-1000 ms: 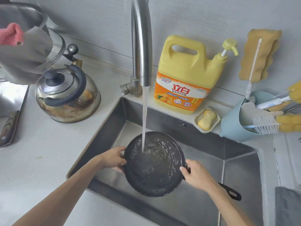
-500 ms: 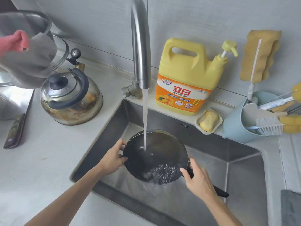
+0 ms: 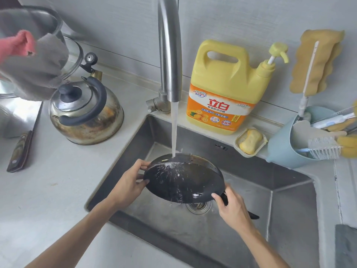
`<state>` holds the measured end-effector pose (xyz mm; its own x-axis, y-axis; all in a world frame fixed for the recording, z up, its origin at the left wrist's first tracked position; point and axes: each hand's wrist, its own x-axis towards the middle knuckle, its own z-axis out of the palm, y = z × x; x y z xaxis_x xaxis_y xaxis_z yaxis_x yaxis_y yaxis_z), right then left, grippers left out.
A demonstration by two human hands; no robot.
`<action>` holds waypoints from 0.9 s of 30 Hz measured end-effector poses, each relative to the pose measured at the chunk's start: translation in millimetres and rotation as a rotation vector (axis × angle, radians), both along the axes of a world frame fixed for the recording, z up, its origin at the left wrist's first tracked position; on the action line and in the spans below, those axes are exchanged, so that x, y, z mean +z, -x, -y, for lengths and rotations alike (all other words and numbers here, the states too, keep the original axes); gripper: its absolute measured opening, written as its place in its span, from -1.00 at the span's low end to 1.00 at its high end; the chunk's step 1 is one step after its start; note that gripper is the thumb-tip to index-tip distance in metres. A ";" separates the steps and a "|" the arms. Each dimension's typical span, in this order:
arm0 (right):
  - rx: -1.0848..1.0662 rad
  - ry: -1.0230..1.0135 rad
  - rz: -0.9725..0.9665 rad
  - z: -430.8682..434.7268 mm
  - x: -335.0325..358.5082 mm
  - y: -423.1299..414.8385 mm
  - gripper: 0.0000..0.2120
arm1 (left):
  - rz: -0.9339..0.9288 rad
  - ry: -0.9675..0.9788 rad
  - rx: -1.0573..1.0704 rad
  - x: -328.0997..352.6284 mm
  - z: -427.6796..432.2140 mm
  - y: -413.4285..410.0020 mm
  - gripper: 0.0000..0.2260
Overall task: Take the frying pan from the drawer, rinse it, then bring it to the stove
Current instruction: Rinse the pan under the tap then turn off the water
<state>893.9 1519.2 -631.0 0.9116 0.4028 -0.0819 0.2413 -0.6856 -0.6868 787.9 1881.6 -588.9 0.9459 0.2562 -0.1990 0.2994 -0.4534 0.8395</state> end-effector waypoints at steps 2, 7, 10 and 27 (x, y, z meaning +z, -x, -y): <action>0.008 -0.044 -0.008 -8.8 -1.6 -2.0 -0.68 | 0.034 -0.016 0.003 10.3 -6.5 2.4 -0.31; 0.060 -0.108 -0.069 -23.7 -3.4 -2.1 -0.66 | 0.068 -0.103 -0.013 24.1 -26.9 8.6 -0.41; 0.077 -0.118 -0.134 -25.4 -1.3 2.1 -0.74 | 0.083 -0.174 -0.009 28.1 -30.0 15.4 -0.41; -0.021 -0.023 -0.044 19.7 10.7 11.1 -0.69 | 0.089 -0.078 -0.053 11.2 10.4 8.6 -0.33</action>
